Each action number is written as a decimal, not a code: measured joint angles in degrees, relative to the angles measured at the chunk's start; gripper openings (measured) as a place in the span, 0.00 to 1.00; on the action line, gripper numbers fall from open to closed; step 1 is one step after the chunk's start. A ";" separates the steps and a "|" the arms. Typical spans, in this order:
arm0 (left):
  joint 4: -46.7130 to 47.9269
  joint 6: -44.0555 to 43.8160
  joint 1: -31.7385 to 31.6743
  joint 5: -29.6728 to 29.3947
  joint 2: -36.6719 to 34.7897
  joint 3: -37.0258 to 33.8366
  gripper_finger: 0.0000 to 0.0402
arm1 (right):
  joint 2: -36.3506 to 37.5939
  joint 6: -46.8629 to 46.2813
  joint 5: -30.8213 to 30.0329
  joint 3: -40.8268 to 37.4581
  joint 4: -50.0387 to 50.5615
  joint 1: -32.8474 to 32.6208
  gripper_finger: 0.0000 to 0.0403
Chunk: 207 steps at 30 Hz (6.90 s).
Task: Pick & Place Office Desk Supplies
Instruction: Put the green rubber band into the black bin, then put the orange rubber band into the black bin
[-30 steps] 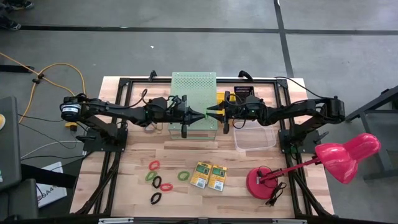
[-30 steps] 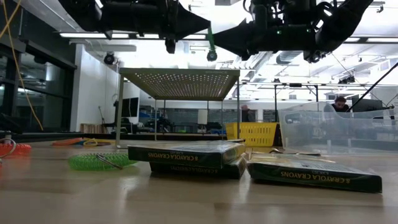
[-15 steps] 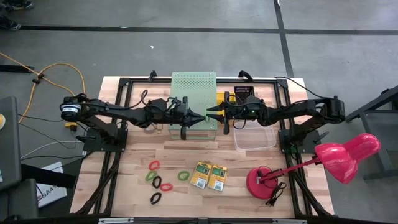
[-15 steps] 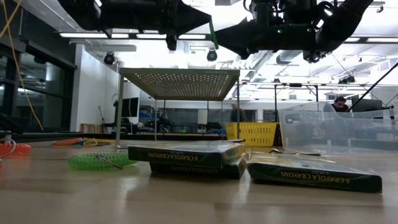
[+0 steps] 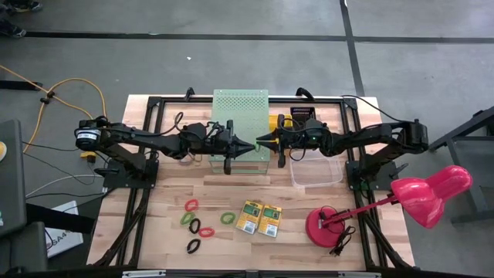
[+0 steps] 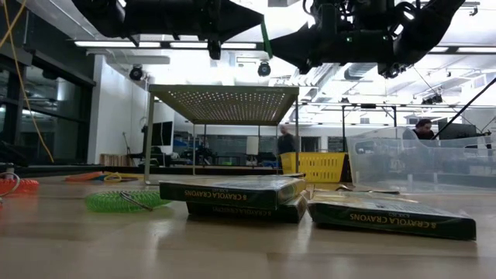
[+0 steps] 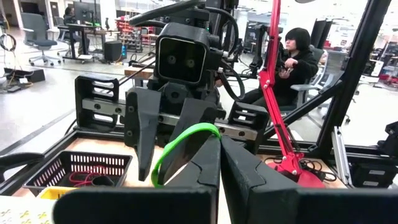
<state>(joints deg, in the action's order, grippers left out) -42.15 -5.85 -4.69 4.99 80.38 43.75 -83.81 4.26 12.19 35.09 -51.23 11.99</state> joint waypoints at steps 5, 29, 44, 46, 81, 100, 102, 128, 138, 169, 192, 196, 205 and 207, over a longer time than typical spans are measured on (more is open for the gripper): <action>0.07 0.00 0.00 -0.02 0.00 0.00 0.00 | 0.00 0.10 0.00 0.00 0.01 0.00 0.01; 3.23 -3.17 -0.49 -0.61 0.00 0.02 0.18 | 0.73 0.16 -2.08 0.00 -1.20 0.00 0.00; 3.17 -3.17 -0.44 -0.59 0.00 0.02 0.19 | 11.19 3.36 -27.04 0.09 8.46 2.90 0.00; 3.19 -3.17 -0.44 -0.59 0.00 0.02 0.19 | 12.37 3.59 -29.82 0.09 11.42 3.42 0.00; 3.19 -3.12 -0.44 -0.76 0.00 0.02 0.19 | 14.95 -19.75 -31.10 0.04 62.60 21.06 0.00; 3.19 -3.10 -0.44 -0.78 0.00 0.02 0.19 | 14.95 -19.12 -29.99 0.02 63.46 22.14 0.10; 3.19 -3.12 -0.44 -0.77 0.00 0.02 0.19 | 14.95 -19.29 -29.99 0.02 63.46 22.14 0.13; 40.65 -8.05 -8.84 -9.90 -18.37 0.02 0.19 | 14.93 -19.03 -25.18 0.00 61.70 22.12 0.18; 70.40 -15.61 -10.15 -10.10 -29.94 0.02 0.19 | 14.93 -18.03 -23.93 0.00 60.50 22.14 0.18; 97.39 -11.58 -10.01 -7.37 -11.36 0.00 0.19 | 14.91 -17.98 -23.71 0.00 60.19 22.14 0.18; 98.93 -41.78 -10.05 -13.95 -8.35 0.00 0.19 | 14.92 -17.96 -22.45 0.00 60.03 22.14 0.18; 100.76 -50.30 -10.14 -14.14 -8.35 0.00 0.19 | 14.92 -17.84 -22.44 0.00 60.03 22.14 0.18; 100.09 -68.69 -11.06 -18.43 -8.35 0.00 0.19 | 14.91 -16.65 -22.43 0.00 60.03 22.14 0.18; 99.79 -72.24 -10.93 -20.39 -8.35 0.00 0.19 | 14.91 -16.45 -22.45 0.00 60.03 22.14 0.18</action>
<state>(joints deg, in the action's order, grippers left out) 57.64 -78.08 -15.62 -15.40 72.03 43.75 -68.90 -12.19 -10.26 35.09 8.80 34.13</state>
